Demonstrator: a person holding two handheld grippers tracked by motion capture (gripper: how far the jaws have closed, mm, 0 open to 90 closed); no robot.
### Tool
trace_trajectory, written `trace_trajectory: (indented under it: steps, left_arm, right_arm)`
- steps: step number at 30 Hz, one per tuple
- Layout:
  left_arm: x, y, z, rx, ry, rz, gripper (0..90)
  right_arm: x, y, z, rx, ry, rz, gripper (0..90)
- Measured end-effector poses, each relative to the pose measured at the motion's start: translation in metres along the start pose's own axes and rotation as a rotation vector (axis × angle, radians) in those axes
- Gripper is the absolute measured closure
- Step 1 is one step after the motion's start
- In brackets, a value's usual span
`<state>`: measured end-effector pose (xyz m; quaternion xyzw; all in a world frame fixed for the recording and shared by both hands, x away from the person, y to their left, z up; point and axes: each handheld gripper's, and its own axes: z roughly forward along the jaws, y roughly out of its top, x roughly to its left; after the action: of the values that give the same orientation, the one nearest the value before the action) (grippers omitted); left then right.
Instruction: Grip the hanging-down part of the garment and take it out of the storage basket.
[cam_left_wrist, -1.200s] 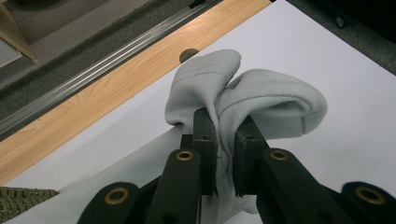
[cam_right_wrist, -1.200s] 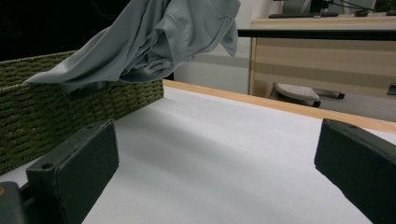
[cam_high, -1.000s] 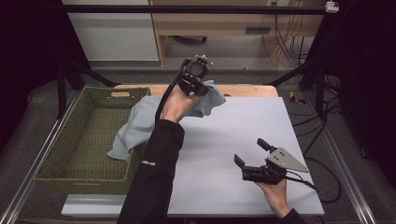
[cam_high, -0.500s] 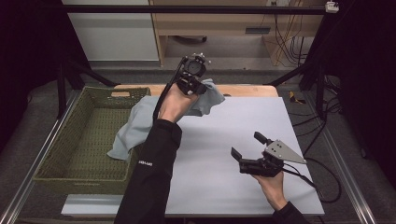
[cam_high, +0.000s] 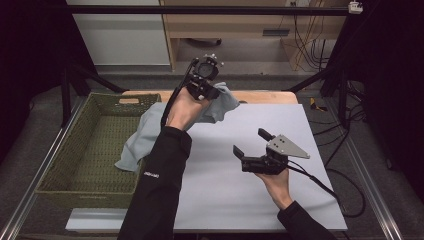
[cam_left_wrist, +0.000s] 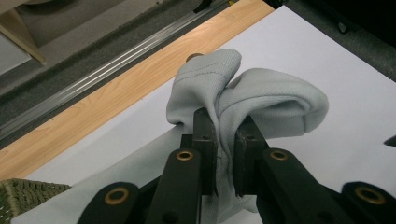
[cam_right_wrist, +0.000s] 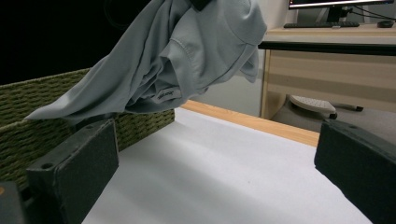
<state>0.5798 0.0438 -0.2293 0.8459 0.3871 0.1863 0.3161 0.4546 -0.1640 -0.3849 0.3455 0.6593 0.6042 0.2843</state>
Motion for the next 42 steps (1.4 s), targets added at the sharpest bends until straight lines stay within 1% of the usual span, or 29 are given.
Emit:
trace_trajectory:
  steps: [1, 3, 4, 5, 6, 8, 9, 12, 13, 14, 15, 16, 17, 18, 21, 24, 25, 27, 28, 30, 31, 32, 34, 35, 36, 37, 38, 39, 42]
  left_arm:
    - [0.001, 0.000, -0.001, -0.001, 0.000, 0.000, 80.9]
    - [0.001, 0.000, -0.002, 0.006, 0.005, 0.003, 80.9]
    - [0.001, 0.000, -0.002, 0.003, 0.001, 0.000, 80.8]
    - [0.001, 0.000, -0.002, 0.001, 0.002, 0.000, 80.8]
    - [0.001, 0.000, -0.003, 0.000, 0.003, 0.003, 80.8]
    - [0.001, 0.000, -0.004, -0.005, 0.004, 0.001, 80.8]
    - [0.001, 0.000, -0.005, -0.001, 0.003, 0.003, 80.9]
    - [0.003, 0.001, -0.008, -0.009, 0.004, 0.000, 80.8]
    - [0.003, 0.001, -0.008, -0.009, 0.004, 0.000, 80.8]
    - [0.004, 0.001, -0.009, -0.006, 0.003, 0.002, 80.8]
    - [0.004, 0.001, -0.009, -0.009, 0.003, 0.001, 80.8]
    - [0.004, 0.000, -0.010, -0.010, 0.005, 0.001, 80.8]
    - [0.004, 0.000, -0.010, -0.010, 0.005, 0.001, 80.8]
    - [0.004, 0.000, -0.010, -0.012, 0.005, 0.001, 80.8]
    - [0.004, 0.000, -0.010, -0.020, 0.003, -0.007, 80.8]
    - [0.005, 0.000, -0.011, -0.019, 0.002, -0.005, 80.8]
    - [0.005, 0.000, -0.012, -0.016, 0.009, 0.002, 80.8]
    - [0.005, -0.001, -0.013, -0.021, 0.004, -0.005, 80.8]
    - [0.005, -0.001, -0.014, -0.029, 0.003, -0.013, 80.8]
    - [0.005, -0.001, -0.014, -0.024, 0.004, -0.007, 80.8]
    - [0.006, -0.002, -0.015, -0.021, 0.005, -0.003, 80.8]
    - [0.006, -0.002, -0.015, -0.019, 0.008, 0.002, 80.8]
    - [0.007, -0.001, -0.017, -0.017, 0.011, 0.008, 80.8]
    - [0.007, -0.001, -0.017, -0.020, 0.006, 0.005, 80.8]
    - [0.007, -0.002, -0.017, -0.027, 0.004, -0.004, 80.8]
    - [0.007, -0.002, -0.018, -0.017, 0.008, 0.005, 80.8]
    - [0.007, -0.002, -0.018, -0.016, 0.010, 0.008, 80.8]
    - [0.007, -0.002, -0.018, -0.016, 0.009, 0.009, 80.8]
    - [0.007, -0.001, -0.020, -0.016, 0.015, 0.015, 80.8]
  right_arm:
    - [0.002, 0.001, 0.003, -0.009, 0.006, 0.014, 0.3]
    - [0.002, 0.002, 0.006, -0.009, 0.005, 0.005, 0.3]
    - [0.005, 0.004, 0.014, -0.007, 0.009, 0.011, 0.3]
    - [0.005, 0.004, 0.014, -0.007, 0.009, 0.011, 0.3]
    - [0.007, 0.005, 0.020, -0.009, 0.013, 0.011, 0.3]
    - [0.008, 0.006, 0.022, -0.006, 0.011, 0.020, 0.4]
    - [0.009, 0.007, 0.026, -0.008, 0.012, 0.009, 0.4]
    - [0.011, 0.009, 0.036, -0.006, 0.012, 0.001, 0.4]
    - [0.012, 0.009, 0.039, -0.013, 0.017, 0.015, 0.4]
    - [0.012, 0.009, 0.042, -0.010, 0.014, 0.000, 0.4]
    - [0.012, 0.009, 0.042, -0.010, 0.014, 0.000, 0.4]
    - [0.013, 0.010, 0.046, -0.006, 0.016, 0.012, 0.5]
    - [0.013, 0.010, 0.046, -0.006, 0.016, 0.012, 0.5]
    - [0.014, 0.009, 0.053, 0.000, 0.016, 0.018, 0.5]
    - [0.016, 0.007, 0.061, 0.010, 0.016, 0.005, 0.5]
    - [0.018, 0.005, 0.070, 0.013, 0.033, 0.018, 0.5]
    - [0.017, 0.005, 0.072, 0.022, 0.032, 0.005, 0.5]
    - [0.019, 0.004, 0.078, 0.020, 0.037, 0.014, 0.6]
    - [0.018, 0.004, 0.081, 0.023, 0.039, -0.006, 0.7]
    - [0.019, 0.004, 0.083, 0.029, 0.042, -0.002, 0.7]
    - [0.019, 0.003, 0.088, 0.023, 0.053, -0.026, 0.9]
    - [0.020, 0.004, 0.090, 0.024, 0.053, -0.008, 0.9]
    - [0.021, 0.004, 0.093, 0.024, 0.047, -0.005, 0.9]
    - [0.021, 0.003, 0.098, 0.025, 0.054, -0.005, 1.1]
    - [0.021, 0.003, 0.098, 0.025, 0.054, -0.005, 1.1]
    - [0.021, 0.003, 0.100, 0.032, 0.062, 0.000, 1.1]
    - [0.021, 0.002, 0.103, 0.025, 0.056, 0.002, 1.2]
    - [0.024, 0.001, 0.106, 0.029, 0.064, 0.018, 1.3]
    - [0.024, 0.000, 0.109, 0.034, 0.068, 0.006, 1.5]
